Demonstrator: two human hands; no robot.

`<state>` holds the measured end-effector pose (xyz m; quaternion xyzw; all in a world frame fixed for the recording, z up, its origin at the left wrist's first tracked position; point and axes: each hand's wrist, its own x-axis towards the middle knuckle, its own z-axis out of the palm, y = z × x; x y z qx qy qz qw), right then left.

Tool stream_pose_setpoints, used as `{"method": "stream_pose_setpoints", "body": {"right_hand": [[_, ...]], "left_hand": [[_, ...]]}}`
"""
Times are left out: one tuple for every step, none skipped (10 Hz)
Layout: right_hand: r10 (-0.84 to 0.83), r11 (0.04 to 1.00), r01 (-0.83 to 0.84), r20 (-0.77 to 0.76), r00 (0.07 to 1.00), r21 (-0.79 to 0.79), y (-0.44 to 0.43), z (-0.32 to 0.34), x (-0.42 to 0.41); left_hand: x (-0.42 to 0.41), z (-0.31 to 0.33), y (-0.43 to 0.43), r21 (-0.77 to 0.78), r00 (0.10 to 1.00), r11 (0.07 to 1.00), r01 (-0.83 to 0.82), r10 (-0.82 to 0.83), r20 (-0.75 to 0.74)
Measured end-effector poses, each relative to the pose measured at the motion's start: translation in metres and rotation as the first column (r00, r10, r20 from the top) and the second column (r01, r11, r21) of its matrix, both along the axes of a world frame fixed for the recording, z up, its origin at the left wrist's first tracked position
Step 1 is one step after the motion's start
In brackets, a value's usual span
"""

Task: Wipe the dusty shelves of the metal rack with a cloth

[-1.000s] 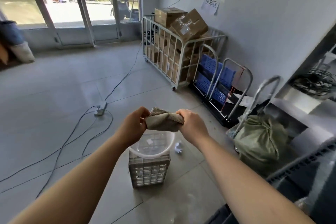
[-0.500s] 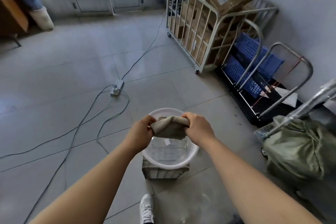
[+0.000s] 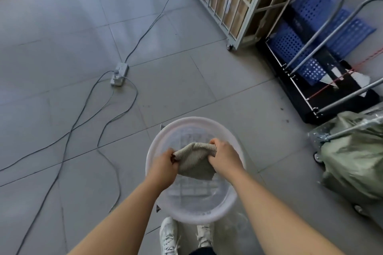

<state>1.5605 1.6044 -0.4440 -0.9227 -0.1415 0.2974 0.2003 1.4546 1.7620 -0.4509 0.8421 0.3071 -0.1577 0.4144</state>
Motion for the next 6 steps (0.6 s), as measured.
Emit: {"method": "stream_pose_setpoints", "body": {"right_hand": [[0.014,0.999,-0.016,-0.028,1.000,-0.049,0.006,-0.049,0.015],[0.015,0.995,-0.020,-0.053,0.998,-0.094,0.008,-0.089,0.020],[0.005,0.995,-0.011,-0.067,0.998,-0.097,0.010,-0.114,0.022],[0.037,0.997,-0.038,-0.014,0.999,-0.069,0.012,-0.120,0.023],[0.069,0.996,-0.068,0.025,0.997,-0.050,0.015,-0.112,0.024],[0.085,0.995,-0.083,0.045,0.995,-0.046,0.016,-0.088,0.028]], "left_hand": [[0.015,-0.043,-0.001,0.014,0.997,1.000,-0.006,0.007,-0.073],[0.025,-0.077,-0.005,-0.007,0.990,1.000,-0.027,0.026,-0.140],[0.031,-0.097,-0.006,-0.004,0.980,0.998,-0.058,0.056,-0.192],[0.033,-0.104,-0.003,0.024,0.966,0.999,-0.028,0.033,-0.257],[0.029,-0.094,0.001,0.105,0.966,0.994,0.044,-0.016,-0.257],[0.028,-0.072,0.006,0.219,0.969,0.962,0.166,-0.118,-0.217]]}}
